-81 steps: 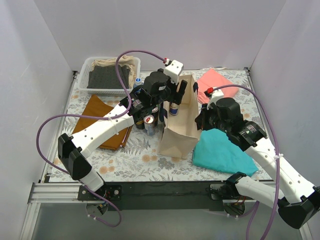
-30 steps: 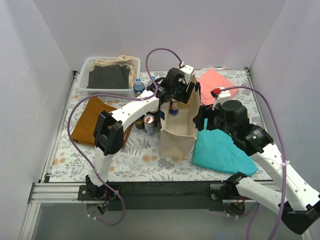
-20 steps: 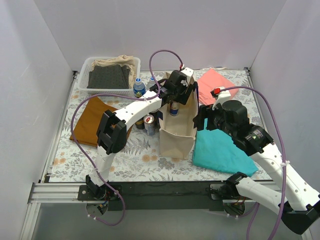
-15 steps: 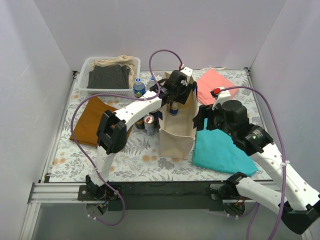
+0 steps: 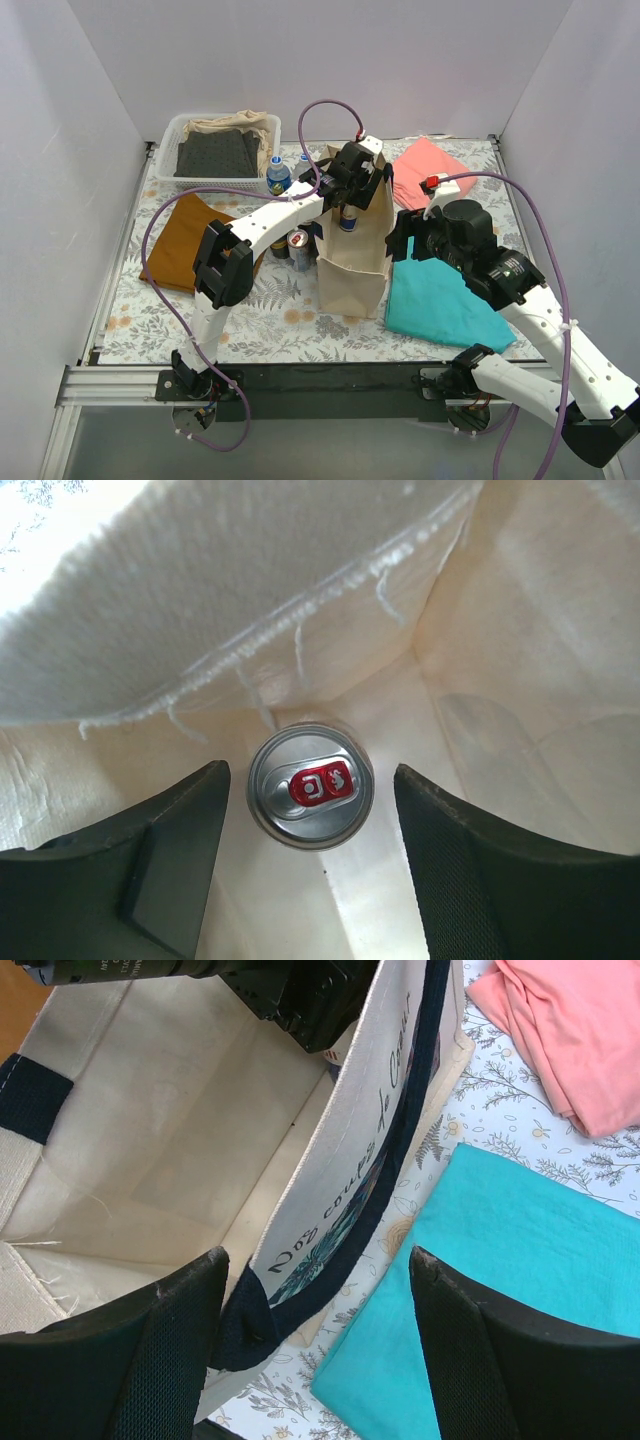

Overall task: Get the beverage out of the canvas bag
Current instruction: Take out the drink from the canvas bag.

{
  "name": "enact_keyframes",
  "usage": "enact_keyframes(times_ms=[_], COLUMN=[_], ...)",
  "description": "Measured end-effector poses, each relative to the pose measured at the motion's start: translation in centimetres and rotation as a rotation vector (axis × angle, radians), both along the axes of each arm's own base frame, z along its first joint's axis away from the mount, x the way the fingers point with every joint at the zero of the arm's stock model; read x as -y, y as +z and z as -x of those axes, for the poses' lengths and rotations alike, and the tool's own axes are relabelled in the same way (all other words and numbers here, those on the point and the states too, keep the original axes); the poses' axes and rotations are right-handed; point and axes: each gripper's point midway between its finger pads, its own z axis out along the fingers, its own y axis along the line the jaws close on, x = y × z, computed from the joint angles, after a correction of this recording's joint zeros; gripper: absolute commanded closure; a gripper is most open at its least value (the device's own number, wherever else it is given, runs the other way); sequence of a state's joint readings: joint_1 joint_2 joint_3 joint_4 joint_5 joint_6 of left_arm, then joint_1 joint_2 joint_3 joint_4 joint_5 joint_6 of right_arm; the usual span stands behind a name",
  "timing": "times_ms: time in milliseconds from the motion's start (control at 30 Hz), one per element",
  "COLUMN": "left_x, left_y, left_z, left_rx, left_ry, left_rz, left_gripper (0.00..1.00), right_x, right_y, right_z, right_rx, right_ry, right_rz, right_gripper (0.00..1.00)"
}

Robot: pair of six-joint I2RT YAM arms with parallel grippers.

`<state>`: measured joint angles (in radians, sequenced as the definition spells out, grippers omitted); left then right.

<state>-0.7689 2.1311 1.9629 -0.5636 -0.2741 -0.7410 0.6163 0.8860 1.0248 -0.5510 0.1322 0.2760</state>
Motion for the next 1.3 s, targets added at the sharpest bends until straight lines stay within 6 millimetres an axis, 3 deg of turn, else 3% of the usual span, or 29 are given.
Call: enact_keyframes(times_ms=[1300], left_x=[0.2], left_y=[-2.5], left_z=[0.2], left_rx=[-0.059], left_ry=[-0.004], left_rz=[-0.031], left_gripper=[0.34], right_x=[0.3], right_y=[-0.5], right_z=[-0.2], right_rx=[-0.006], right_ry=[-0.016], right_rz=[0.018], right_gripper=[0.21])
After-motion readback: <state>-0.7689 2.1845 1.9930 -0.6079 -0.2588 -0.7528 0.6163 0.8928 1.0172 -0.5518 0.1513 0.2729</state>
